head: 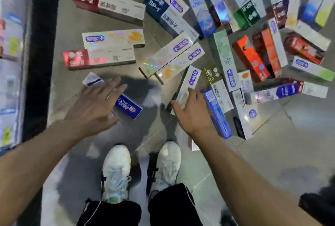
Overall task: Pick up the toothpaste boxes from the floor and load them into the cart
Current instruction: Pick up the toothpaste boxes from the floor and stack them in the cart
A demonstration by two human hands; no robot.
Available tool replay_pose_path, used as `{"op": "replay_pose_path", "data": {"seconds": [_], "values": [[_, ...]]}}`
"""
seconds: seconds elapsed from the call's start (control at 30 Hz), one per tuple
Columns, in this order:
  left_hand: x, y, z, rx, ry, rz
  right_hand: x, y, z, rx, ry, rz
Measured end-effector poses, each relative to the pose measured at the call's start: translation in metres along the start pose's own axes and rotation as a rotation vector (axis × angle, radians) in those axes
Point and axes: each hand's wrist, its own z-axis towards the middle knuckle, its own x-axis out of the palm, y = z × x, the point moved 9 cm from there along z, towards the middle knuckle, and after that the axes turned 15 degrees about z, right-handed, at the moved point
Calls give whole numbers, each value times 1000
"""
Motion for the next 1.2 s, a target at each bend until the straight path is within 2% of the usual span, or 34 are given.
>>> {"op": "replay_pose_path", "data": {"seconds": [0.1,0.23,0.37,0.47,0.53,0.67,0.77,0.97,1.07,1.2], "values": [[43,-9,33,69,11,75,21,-30,39,36,-35,43],[77,-9,64,83,19,104,31,-60,80,113,-174,107],[83,-10,76,125,-21,190,45,-73,94,202,-271,293],[74,-9,78,67,-16,123,52,-75,93,290,-268,370],[62,-4,80,-77,4,-20,52,-71,90,323,-261,431],[37,-1,84,-363,89,-519,45,-64,70,350,-265,589],[4,-14,80,-484,47,-863,31,-52,46,323,-212,695],[-87,-32,60,-689,-116,-1218,-33,7,-18,196,-152,874],[-150,-46,39,-675,-116,-1351,-85,39,-59,101,-152,929],[-248,-77,3,-476,-26,-1438,-156,80,-125,4,-147,1051]]}}
